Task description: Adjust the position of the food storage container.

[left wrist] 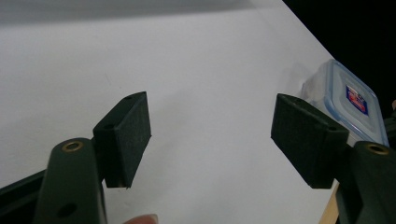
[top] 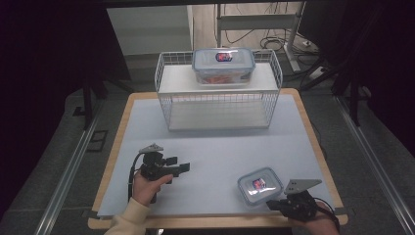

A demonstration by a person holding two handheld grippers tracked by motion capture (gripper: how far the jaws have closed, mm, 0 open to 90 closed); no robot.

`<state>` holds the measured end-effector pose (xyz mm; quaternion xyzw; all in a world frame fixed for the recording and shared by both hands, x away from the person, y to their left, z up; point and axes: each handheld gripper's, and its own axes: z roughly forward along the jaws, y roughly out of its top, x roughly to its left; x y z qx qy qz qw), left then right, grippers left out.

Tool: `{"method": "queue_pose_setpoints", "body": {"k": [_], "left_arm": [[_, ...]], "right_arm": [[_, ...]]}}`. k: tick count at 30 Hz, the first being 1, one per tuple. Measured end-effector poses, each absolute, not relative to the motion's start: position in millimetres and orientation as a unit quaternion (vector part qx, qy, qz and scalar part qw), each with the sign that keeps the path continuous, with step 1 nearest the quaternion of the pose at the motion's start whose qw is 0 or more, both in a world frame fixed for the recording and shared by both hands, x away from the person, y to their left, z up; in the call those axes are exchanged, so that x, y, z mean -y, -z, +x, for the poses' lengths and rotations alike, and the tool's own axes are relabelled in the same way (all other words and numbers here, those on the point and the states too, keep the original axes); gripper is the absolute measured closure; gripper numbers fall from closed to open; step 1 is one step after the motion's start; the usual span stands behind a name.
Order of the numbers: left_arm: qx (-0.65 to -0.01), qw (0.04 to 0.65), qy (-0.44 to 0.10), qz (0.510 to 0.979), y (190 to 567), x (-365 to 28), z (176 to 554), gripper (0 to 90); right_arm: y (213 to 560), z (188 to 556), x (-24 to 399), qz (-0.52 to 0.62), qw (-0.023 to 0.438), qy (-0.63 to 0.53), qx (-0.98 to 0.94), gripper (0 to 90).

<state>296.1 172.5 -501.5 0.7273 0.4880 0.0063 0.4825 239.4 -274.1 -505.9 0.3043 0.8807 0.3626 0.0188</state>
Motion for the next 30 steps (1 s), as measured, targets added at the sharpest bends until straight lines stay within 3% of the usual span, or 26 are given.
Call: {"method": "queue_pose_setpoints", "body": {"k": [21,30], "left_arm": [[-0.495,0.488,-0.008,0.719,500,-179,295,28.0],[-0.496,0.491,-0.007,0.716,499,-180,295,28.0]], "right_arm": [[504,288,226,0.307,0.035,-0.379,-0.872,89.7],[502,284,232,0.311,0.029,-0.386,-0.868,89.7]]}}
